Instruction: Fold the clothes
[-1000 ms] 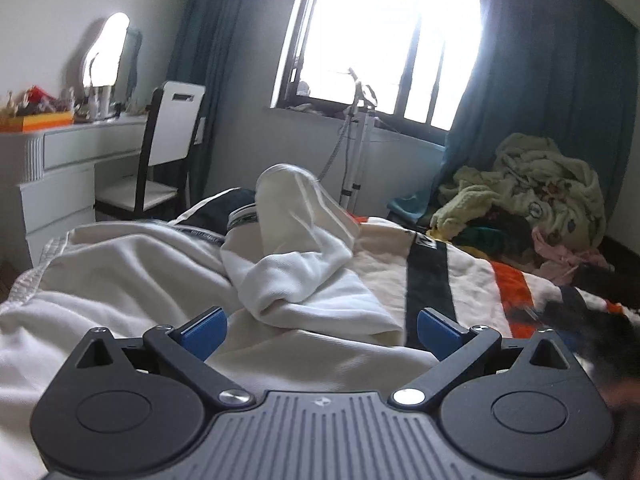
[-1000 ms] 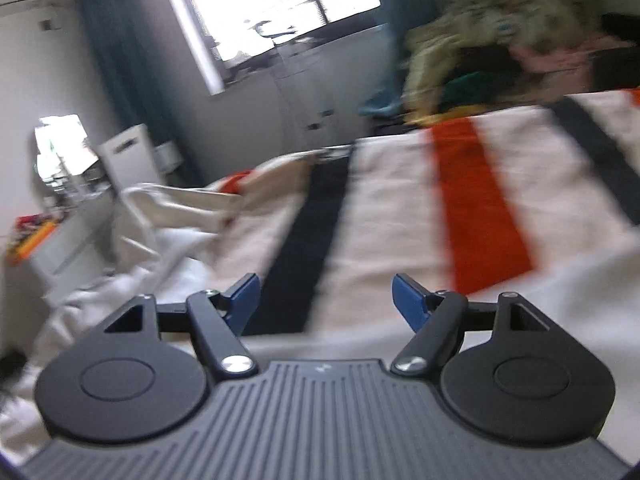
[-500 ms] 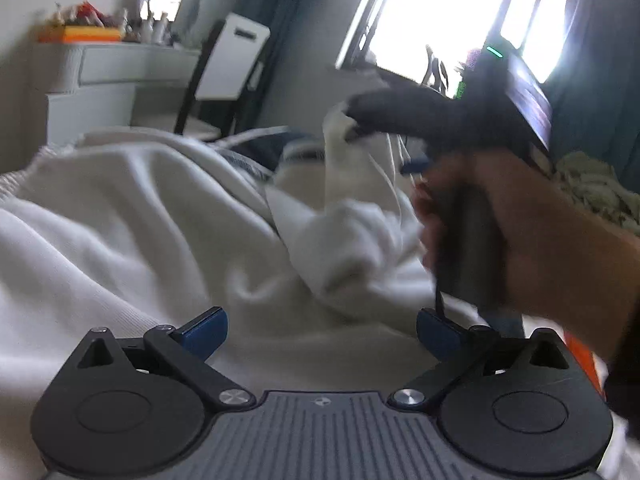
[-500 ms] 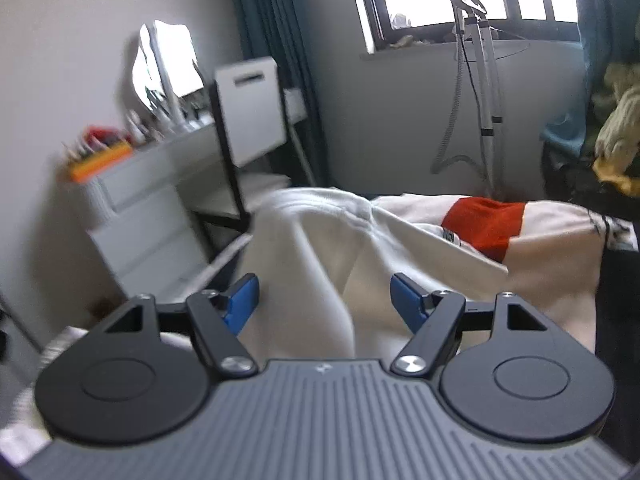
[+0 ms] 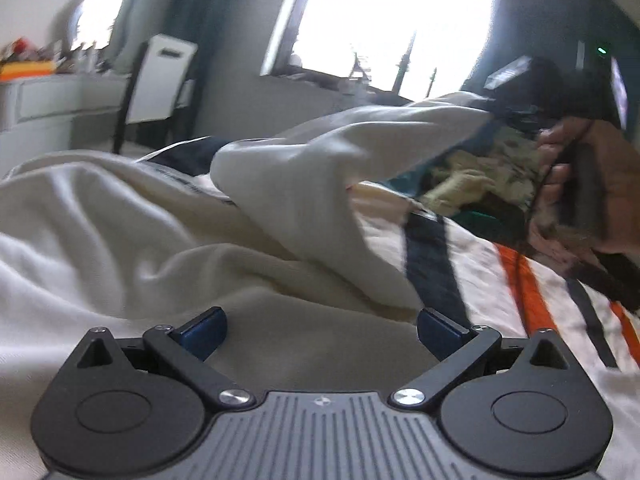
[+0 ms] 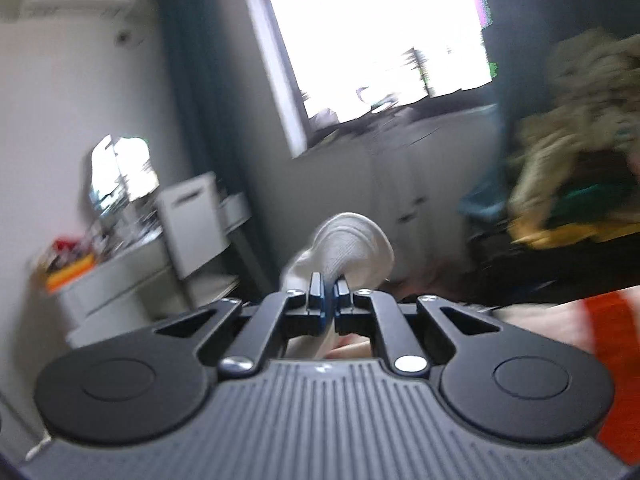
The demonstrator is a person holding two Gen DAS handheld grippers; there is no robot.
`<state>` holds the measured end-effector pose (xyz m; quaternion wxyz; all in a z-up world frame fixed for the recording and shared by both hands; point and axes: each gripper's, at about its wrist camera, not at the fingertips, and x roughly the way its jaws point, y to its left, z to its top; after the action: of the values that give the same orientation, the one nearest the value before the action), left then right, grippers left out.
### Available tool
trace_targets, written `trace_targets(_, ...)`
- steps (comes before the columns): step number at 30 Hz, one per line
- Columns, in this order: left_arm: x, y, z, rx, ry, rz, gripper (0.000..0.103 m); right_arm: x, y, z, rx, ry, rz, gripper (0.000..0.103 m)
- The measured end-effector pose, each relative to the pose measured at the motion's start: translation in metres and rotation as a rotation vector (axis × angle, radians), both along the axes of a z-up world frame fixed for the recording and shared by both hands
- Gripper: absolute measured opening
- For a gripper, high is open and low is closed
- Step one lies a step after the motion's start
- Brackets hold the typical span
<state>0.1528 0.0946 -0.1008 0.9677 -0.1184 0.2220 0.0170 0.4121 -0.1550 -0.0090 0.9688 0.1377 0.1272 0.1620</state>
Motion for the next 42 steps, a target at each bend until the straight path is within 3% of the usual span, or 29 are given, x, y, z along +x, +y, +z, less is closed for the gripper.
trace_targets(4, -0.010, -0.025, 0.004, 0.059, -0.031, -0.085, 0.103, -0.029, -0.108, 0.000, 0.087, -0.034, -0.198, 0.006)
trace_targets(7, -0.008, -0.041, 0.000, 0.092, -0.031, -0.140, 0.103, -0.054, -0.192, -0.023, 0.161, -0.038, -0.394, 0.006)
trace_targets(9, -0.007, -0.049, -0.004, 0.117, -0.024, -0.165, 0.103, -0.067, -0.242, -0.052, 0.231, -0.001, -0.516, 0.006)
trace_targets(13, 0.005, -0.058, -0.016, 0.140, 0.019, -0.180, 0.103, -0.095, -0.305, -0.133, 0.415, 0.172, -0.639, 0.007)
trace_targets(14, 0.009, -0.057, -0.019, 0.117, 0.034, -0.178, 0.103, -0.101, -0.317, -0.149, 0.454, 0.205, -0.658, 0.007)
trace_targets(18, 0.023, -0.045, -0.025, 0.006, 0.086, -0.142, 0.103, -0.104, -0.322, -0.166, 0.535, 0.206, -0.605, 0.009)
trace_targets(21, 0.029, -0.040, -0.023, -0.026, 0.094, -0.123, 0.103, -0.106, -0.325, -0.179, 0.594, 0.207, -0.565, 0.009)
trace_targets(22, 0.030, -0.038, -0.022, -0.035, 0.097, -0.117, 0.103, -0.107, -0.327, -0.184, 0.614, 0.207, -0.552, 0.012)
trace_targets(24, 0.034, -0.034, -0.020, -0.055, 0.101, -0.105, 0.103, -0.108, -0.329, -0.192, 0.654, 0.207, -0.524, 0.033)
trace_targets(26, 0.033, -0.034, -0.018, -0.059, 0.102, -0.103, 0.103, -0.110, -0.331, -0.201, 0.693, 0.208, -0.497, 0.064)
trace_targets(28, 0.029, -0.036, -0.017, -0.064, 0.100, -0.108, 0.103, -0.111, -0.333, -0.208, 0.722, 0.207, -0.471, 0.077)
trace_targets(29, 0.028, -0.036, -0.017, -0.066, 0.099, -0.111, 0.103, -0.109, -0.333, -0.205, 0.699, 0.207, -0.463, 0.078)
trace_targets(33, 0.027, -0.037, -0.018, -0.105, 0.107, -0.118, 0.103, -0.079, -0.324, -0.207, 0.629, 0.253, -0.420, 0.077)
trace_targets(34, 0.027, -0.037, -0.018, -0.120, 0.104, -0.125, 0.103, -0.072, -0.323, -0.207, 0.618, 0.261, -0.411, 0.068)
trace_targets(36, 0.025, -0.040, -0.018, -0.137, 0.104, -0.138, 0.103, -0.052, -0.319, -0.206, 0.564, 0.281, -0.416, 0.040)
trace_targets(37, 0.025, -0.042, -0.019, -0.139, 0.104, -0.146, 0.103, -0.047, -0.317, -0.204, 0.549, 0.272, -0.430, 0.017)
trace_targets(42, 0.021, -0.052, -0.016, -0.117, 0.088, -0.187, 0.103, -0.053, -0.311, -0.184, 0.510, 0.165, -0.530, 0.011)
